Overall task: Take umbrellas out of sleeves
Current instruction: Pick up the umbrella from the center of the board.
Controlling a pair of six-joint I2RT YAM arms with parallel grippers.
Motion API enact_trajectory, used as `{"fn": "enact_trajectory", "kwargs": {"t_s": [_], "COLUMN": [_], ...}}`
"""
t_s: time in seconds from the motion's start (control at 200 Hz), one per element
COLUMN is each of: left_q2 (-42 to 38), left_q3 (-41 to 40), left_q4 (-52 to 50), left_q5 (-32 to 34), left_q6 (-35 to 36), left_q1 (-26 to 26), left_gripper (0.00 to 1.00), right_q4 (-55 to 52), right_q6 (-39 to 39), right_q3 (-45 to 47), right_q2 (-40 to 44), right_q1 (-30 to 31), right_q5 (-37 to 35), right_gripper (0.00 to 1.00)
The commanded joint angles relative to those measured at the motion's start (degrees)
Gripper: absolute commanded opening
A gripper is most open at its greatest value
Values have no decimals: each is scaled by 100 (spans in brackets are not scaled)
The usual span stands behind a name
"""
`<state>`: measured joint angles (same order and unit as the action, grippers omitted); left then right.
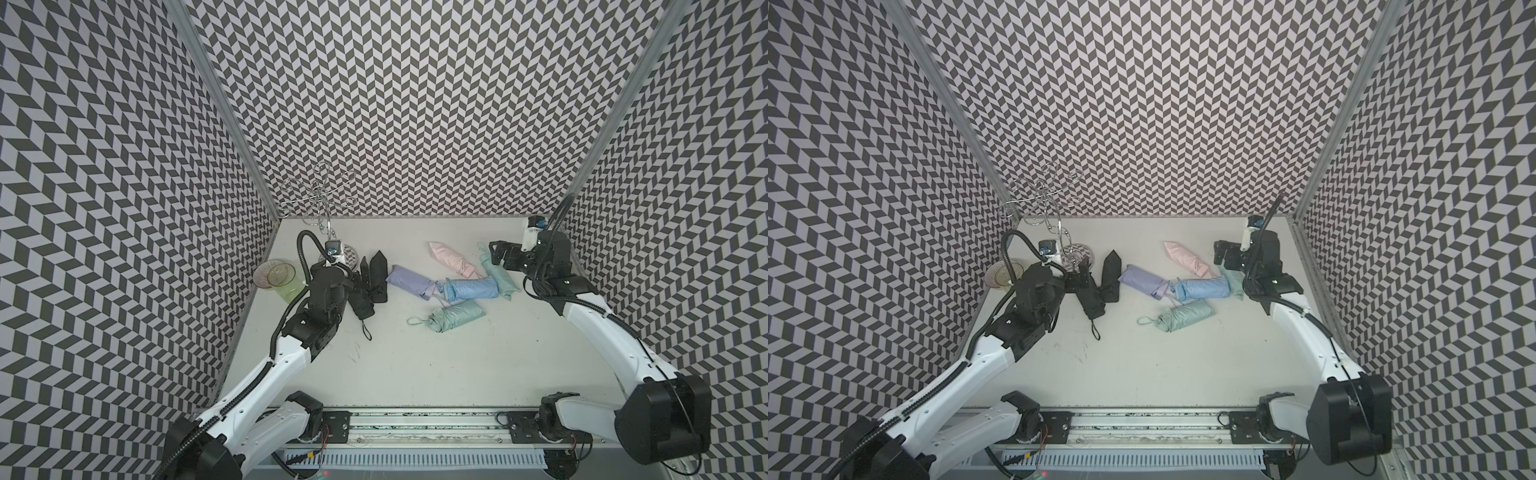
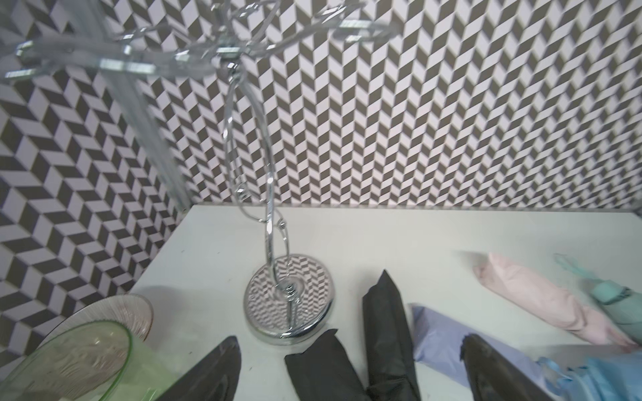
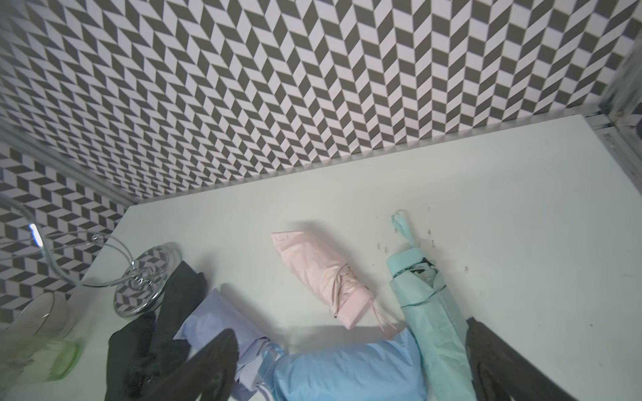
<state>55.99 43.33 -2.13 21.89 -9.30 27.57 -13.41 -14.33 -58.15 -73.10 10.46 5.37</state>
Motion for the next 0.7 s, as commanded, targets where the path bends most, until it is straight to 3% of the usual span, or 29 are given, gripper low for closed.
{"fn": "enact_trajectory", "kwargs": {"t_s": [0.0, 0.175, 0.361, 0.456, 0.691], "left_q2": [-71, 121, 519, 981, 2198], "left_q3": [395, 855, 924, 1065, 1546], "left_q4": [-919, -1412, -1478, -1492, -1392], "left_q5": [-537, -1367, -2143, -2169, -2200], "left_q6": [-190, -355, 366, 662, 1339], "left_q1": [204, 394, 1004, 1315, 2070], "left_gripper": [100, 100, 96, 96, 96], "right_q4": [-931, -1754, -2631, -2331, -2329], "right_q6": [121, 24, -355, -853, -1050], "right_q3": [-494, -1033, -1157, -591, 322], "right_q2": [-318, -883, -1294, -965, -496], "right_q1": [347, 962, 1137, 1067, 235], "right_q5": [301, 615, 847, 731, 1242], "right_gripper": [100, 100, 100, 100, 100]}}
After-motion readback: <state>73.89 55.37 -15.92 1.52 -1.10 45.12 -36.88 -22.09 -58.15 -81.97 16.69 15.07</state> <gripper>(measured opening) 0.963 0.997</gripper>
